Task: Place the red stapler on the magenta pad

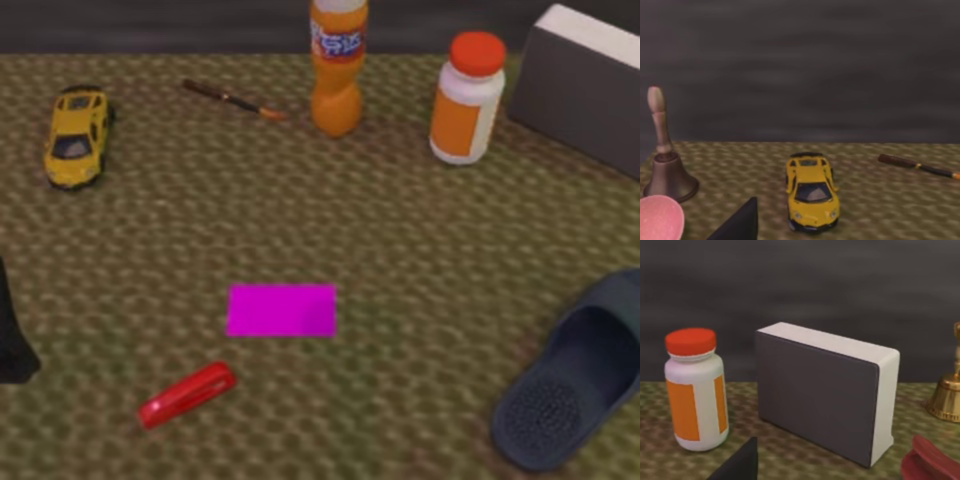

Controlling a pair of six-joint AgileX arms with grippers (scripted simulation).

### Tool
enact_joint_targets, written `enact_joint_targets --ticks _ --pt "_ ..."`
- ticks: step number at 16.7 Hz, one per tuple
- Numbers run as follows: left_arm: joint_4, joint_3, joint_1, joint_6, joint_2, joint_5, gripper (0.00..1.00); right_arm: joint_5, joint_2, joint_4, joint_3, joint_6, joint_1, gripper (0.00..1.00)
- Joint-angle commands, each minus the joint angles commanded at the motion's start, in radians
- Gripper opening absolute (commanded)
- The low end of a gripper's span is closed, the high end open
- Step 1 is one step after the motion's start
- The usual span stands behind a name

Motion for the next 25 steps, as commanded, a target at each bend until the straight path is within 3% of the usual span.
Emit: enact_joint_targets --ticks 4,8,19,25 --pt "-0.026 0.030 -0.015 0.012 0.033 0.001 1.00 0.000 0.000 0.000 0.000 0.000 0.000 1.00" --pt "-0.162 0.187 -0.084 0.077 0.224 0.001 1.00 0.000 0.000 0.000 0.000 0.000 0.000 1.00" --pt "-0.777 0.828 -0.382 0.368 1.266 -0.003 1.00 0.000 0.000 0.000 0.000 0.000 0.000 1.00" --pt "-0.992 1.079 -0.494 0.474 1.614 -0.002 1.00 0.000 0.000 0.000 0.000 0.000 0.000 1.00"
